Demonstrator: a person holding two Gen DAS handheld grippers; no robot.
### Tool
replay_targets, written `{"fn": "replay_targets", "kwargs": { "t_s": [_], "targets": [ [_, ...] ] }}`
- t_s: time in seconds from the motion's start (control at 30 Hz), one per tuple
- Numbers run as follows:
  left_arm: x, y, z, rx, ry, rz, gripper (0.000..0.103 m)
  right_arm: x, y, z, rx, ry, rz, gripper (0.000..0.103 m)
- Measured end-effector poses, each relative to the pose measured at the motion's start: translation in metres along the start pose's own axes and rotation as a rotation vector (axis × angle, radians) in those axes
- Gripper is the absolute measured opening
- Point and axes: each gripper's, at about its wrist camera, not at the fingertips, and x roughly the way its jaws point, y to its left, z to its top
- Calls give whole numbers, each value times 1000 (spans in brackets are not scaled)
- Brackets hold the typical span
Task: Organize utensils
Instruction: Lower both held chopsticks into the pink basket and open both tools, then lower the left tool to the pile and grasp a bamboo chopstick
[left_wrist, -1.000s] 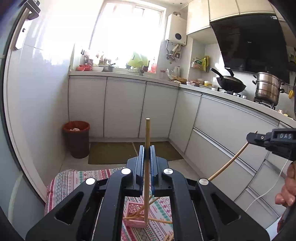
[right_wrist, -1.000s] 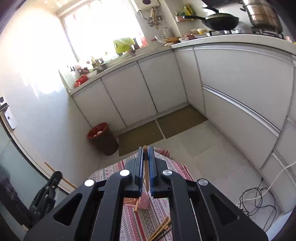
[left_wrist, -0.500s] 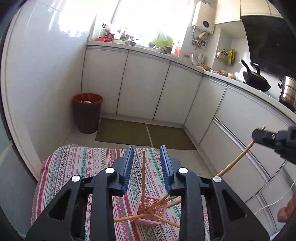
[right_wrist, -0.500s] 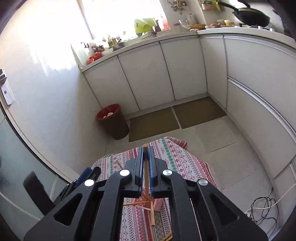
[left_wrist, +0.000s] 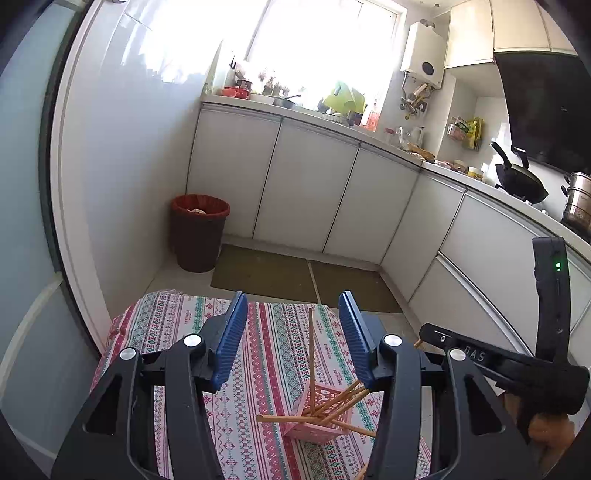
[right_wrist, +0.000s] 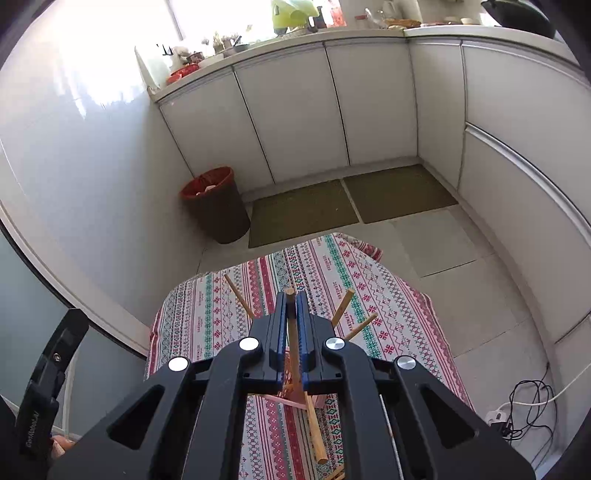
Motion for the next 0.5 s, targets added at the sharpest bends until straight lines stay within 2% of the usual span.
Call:
{"fn": "replay_targets", "kwargs": {
  "t_s": [0.07, 0.2, 0.3, 0.37, 0.4, 0.5],
  "targets": [
    [0, -1, 0, 6, 7, 3, 48, 1, 0, -3, 6, 12, 0, 10],
    [-2, -3, -2, 19, 25, 8, 54, -10, 1, -8, -19, -17, -31, 28],
    [-3, -9, -6, 46, 45, 11, 63, -23, 1, -16, -73, -43, -81, 33],
    [-3, -16, -12, 76, 66, 13, 66, -30, 0, -25, -102, -60, -116, 42],
    [-3, -19, -15, 97, 80, 17, 68, -34, -1, -29, -109, -74, -131, 51],
    [-5, -28, -27, 139, 94, 48, 81, -51, -7, -43, -129, -152, -213, 68]
  ]
}}
